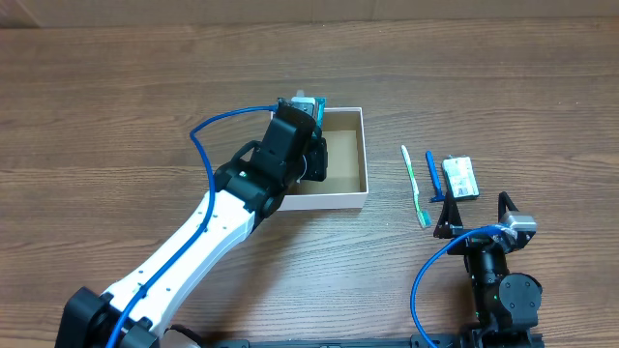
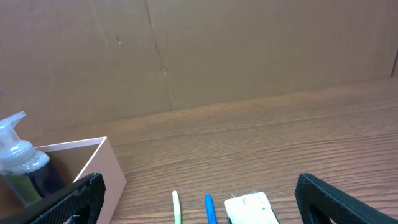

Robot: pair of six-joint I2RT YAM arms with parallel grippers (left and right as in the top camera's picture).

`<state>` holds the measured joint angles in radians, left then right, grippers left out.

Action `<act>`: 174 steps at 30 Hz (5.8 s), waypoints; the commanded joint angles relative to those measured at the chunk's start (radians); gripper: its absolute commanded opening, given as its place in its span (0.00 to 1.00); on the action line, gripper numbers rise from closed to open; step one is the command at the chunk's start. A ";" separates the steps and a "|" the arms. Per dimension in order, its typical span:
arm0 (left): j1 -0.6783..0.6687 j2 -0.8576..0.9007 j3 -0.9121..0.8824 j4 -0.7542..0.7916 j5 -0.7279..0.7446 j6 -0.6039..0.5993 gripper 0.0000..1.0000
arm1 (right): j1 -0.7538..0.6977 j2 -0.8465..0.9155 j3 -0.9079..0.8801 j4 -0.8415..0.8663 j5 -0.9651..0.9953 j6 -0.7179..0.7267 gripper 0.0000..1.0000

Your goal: Pack container

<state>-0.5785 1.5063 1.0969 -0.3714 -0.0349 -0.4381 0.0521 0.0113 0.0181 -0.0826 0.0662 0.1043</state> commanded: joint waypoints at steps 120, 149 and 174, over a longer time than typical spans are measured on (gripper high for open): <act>0.597 -0.146 0.299 -0.787 -0.338 -0.037 1.00 | -0.098 1.768 1.087 -0.706 0.137 -0.087 1.00; 0.597 -0.146 0.299 -0.787 -0.338 -0.037 1.00 | -0.111 1.772 0.925 -0.581 0.003 -0.086 0.75; 0.597 -0.146 0.299 -0.787 -0.338 -0.038 1.00 | -0.038 1.763 1.481 -1.055 -0.205 0.009 0.42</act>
<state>0.0151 1.3602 1.3846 -1.1595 -0.3565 -0.4652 -0.0372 1.7962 1.3548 -1.0840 -0.0200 0.1024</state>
